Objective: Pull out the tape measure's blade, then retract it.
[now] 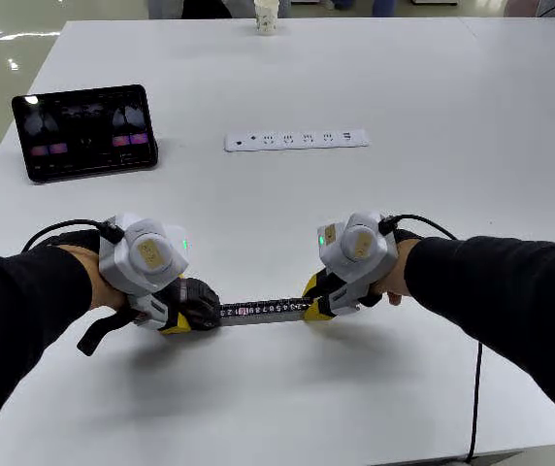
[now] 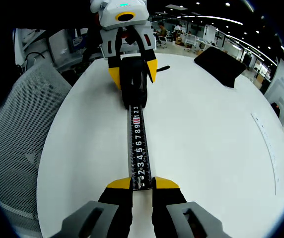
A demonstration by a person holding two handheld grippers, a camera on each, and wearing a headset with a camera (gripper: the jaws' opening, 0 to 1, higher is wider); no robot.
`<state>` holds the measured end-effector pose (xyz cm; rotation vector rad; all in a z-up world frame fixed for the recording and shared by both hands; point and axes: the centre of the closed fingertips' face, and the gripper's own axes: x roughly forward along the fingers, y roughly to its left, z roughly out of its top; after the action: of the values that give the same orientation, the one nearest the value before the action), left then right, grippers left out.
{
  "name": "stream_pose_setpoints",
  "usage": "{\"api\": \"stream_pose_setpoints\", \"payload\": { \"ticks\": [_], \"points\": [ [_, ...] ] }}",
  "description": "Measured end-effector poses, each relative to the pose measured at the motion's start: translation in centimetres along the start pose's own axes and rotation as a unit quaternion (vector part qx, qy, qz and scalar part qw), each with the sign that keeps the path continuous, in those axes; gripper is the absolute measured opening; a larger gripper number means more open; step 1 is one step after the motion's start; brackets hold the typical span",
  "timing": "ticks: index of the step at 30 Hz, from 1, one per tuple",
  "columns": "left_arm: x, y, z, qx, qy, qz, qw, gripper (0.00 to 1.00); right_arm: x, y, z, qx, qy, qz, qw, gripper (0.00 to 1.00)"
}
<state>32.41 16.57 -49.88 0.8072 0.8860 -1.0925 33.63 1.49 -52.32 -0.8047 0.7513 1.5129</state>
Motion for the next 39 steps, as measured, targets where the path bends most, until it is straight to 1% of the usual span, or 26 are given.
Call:
{"api": "stream_pose_setpoints", "payload": {
  "ticks": [10,17,39],
  "points": [
    [0.1,0.1,-0.1,-0.001,0.001,-0.001,1.0,0.33,-0.4,0.0,-0.7,0.003,0.002,-0.001,1.0,0.11],
    [-0.1,-0.1,0.0,-0.001,0.001,-0.001,1.0,0.33,-1.0,0.1,-1.2,0.006,0.003,-0.002,1.0,0.11],
    [-0.3,-0.3,0.0,-0.004,0.001,-0.002,1.0,0.33,-1.8,0.1,-2.7,0.013,0.009,-0.003,0.9999,0.11]
  ]
}}
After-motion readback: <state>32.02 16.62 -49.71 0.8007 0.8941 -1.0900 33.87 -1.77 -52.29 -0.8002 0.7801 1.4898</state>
